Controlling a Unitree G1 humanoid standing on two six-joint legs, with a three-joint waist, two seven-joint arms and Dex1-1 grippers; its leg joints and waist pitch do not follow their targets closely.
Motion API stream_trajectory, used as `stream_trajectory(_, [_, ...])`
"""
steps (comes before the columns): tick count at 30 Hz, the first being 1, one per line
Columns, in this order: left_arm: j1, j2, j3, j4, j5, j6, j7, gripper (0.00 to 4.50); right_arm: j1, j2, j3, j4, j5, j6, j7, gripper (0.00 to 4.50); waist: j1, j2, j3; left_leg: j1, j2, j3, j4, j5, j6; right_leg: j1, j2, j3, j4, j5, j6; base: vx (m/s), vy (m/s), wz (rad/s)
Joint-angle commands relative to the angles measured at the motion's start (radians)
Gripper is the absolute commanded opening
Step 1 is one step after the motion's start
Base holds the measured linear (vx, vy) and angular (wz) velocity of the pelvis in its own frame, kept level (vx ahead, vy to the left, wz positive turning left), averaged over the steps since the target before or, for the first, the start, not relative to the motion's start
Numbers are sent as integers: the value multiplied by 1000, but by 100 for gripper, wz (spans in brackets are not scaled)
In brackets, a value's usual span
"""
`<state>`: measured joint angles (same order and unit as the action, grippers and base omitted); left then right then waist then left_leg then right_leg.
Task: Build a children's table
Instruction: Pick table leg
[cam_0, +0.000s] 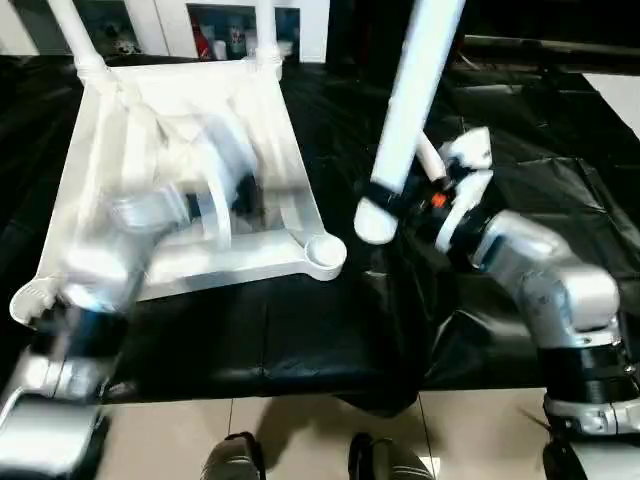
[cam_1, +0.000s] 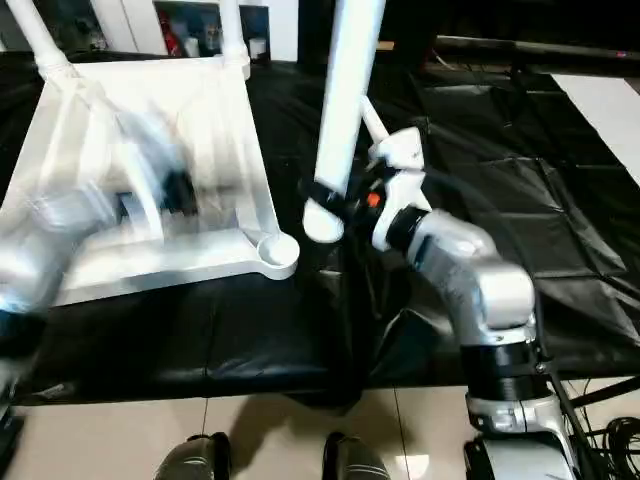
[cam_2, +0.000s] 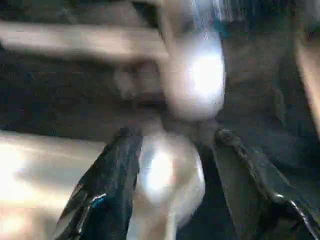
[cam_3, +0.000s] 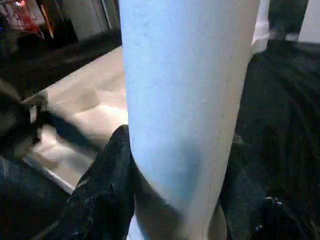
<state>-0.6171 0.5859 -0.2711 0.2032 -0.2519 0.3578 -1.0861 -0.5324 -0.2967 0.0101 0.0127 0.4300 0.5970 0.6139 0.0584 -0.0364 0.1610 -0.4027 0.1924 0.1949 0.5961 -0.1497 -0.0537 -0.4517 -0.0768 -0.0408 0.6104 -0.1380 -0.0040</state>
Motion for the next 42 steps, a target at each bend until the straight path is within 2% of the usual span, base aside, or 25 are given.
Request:
stream_trajectory(1, [-2, 26, -32, 4, 51, -54, -44, 263, 11, -8, -4, -7, -5, -13, -7, 189, -2, 7, -103, 31, 22, -10, -68, -172, -16, 64, -45, 41, -61, -268, -157, 0, 0, 0])
stream_trajectory(3, [2, 44, -53, 29, 81, -84, -56, 234, 18, -10, -2, -8, -12, -21, -9, 189, 0, 6, -102, 32, 23, -10, -69, -196, -23, 63, -48, 40, -63, -282, -173, 0, 0, 0])
stream_trajectory(6, [1, 58, -69, 53, 98, -99, -76, 223, 29, -9, -3, -12, -15, -33, -8, 189, 0, 7, -101, 32, 22, -10, -69, -213, -29, 62, -50, 41, -64, -305, -172, 0, 0, 0])
stream_trajectory(8, [-9, 58, -80, 84, 122, -123, -65, 201, 35, -10, 1, -12, -20, -45, -4, 189, -1, 7, -102, 32, 22, -10, -69, -216, -28, 62, -48, 41, -65, -302, -172, 0, 0, 0])
stream_trajectory(16, [-69, 47, -112, 267, 209, -219, -80, 142, 52, -12, 15, -23, -30, -60, 17, 189, 3, 11, -110, 31, 22, -11, -66, -194, -21, 67, -51, 40, -58, -244, -192, 0, 0, 0])
stream_trajectory(18, [-70, 52, -115, 275, 213, -212, -91, 138, 54, -13, 15, -24, -29, -61, 19, 189, 2, 10, -109, 29, 21, -11, -66, -192, -19, 68, -50, 40, -57, -233, -201, 0, 0, 0])
stream_trajectory(21, [-68, 59, -112, 278, 215, -203, -96, 104, 55, -16, 13, -26, -27, -60, 21, 189, 2, 12, -106, 31, 23, -11, -67, -207, -20, 66, -52, 40, -59, -252, -209, 0, 0, 0])
stream_trajectory(23, [-66, 65, -112, 278, 221, -201, -100, 97, 55, -17, 12, -26, -26, -61, 22, 189, 0, 9, -104, 31, 23, -11, -68, -222, -23, 65, -51, 40, -62, -276, -204, 0, 0, 0])
stream_trajectory(25, [-58, 73, -106, 282, 226, -212, -109, 58, 54, -16, 10, -25, -23, -62, 22, 189, 1, 9, -103, 32, 23, -12, -68, -228, -25, 63, -53, 41, -63, -299, -194, 0, 0, 0])
stream_trajectory(28, [-58, 65, -89, 302, 227, -232, -103, 51, 51, -14, 9, -25, -17, -61, 24, 189, 1, 9, -102, 32, 24, -12, -69, -224, -24, 63, -52, 40, -63, -291, -196, 0, 0, 0])
stream_trajectory(30, [-51, 55, -72, 295, 205, -244, -106, 51, 48, -9, 5, -26, -3, -49, 26, 189, 1, 8, -102, 32, 24, -12, -69, -221, -22, 63, -53, 40, -62, -283, -200, 0, 0, 0])
stream_trajectory(31, [-44, 48, -65, 281, 190, -248, -111, 22, 46, -6, 5, -27, 2, -45, 27, 189, 1, 6, -101, 32, 24, -11, -68, -222, -19, 62, -53, 41, -62, -281, -203, 0, 0, 0])
stream_trajectory(34, [-21, 27, -56, 230, 159, -229, -122, 11, 43, -1, 7, -29, 9, -34, 34, 189, 1, 4, -99, 30, 24, -11, -69, -219, -14, 63, -53, 41, -62, -282, -204, 0, 0, 0])
stream_trajectory(38, [31, -8, -86, 148, 153, -212, -118, 0, 39, 10, 25, -25, 7, -24, 38, 189, -1, 4, -96, 32, 27, -9, -69, -210, -6, 59, -52, 42, -62, -275, -206, 0, 0, 0])
stream_trajectory(42, [78, -48, -121, 79, 149, -192, -111, 0, 27, 28, 34, -6, -1, -23, 21, 189, 2, 5, -90, 37, 29, -8, -72, -232, -6, 53, -53, 42, -69, -320, -195, 0, 0, 0])
